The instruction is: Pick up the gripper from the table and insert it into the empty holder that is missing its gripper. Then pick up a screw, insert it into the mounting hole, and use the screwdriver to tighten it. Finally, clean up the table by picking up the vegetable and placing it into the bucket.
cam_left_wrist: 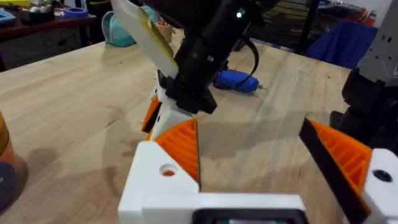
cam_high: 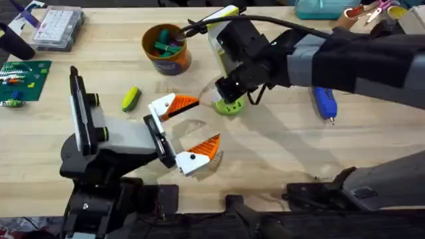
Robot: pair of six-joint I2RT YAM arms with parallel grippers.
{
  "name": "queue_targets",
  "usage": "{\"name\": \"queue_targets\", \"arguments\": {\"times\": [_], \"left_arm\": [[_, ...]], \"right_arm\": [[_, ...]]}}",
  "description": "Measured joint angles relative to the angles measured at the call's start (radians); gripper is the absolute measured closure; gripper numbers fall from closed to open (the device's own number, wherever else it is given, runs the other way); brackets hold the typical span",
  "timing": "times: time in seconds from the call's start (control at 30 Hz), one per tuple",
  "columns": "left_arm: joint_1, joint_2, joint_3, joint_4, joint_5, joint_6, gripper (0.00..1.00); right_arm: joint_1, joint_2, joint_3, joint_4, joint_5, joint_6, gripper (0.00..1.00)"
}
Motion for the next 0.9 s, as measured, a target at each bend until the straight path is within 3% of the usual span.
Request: {"name": "queue_targets", "arguments": {"times": [0.53,0.73,0.9], "left_arm": [[0.0,0.0,0.0,0.0,0.0,0.0,0.015],[0.0,0.0,0.0,0.0,0.0,0.0,0.015],[0.0,0.0,0.0,0.0,0.0,0.0,0.015]], "right_arm": [[0.0,0.027,0.003,-0.002,-0.002,0.0,0.59],[0.0,0.027,0.003,-0.002,-0.002,-0.003,0.724],[0.0,0.027,0.003,-0.003,-0.003,-0.003,0.738]]}}
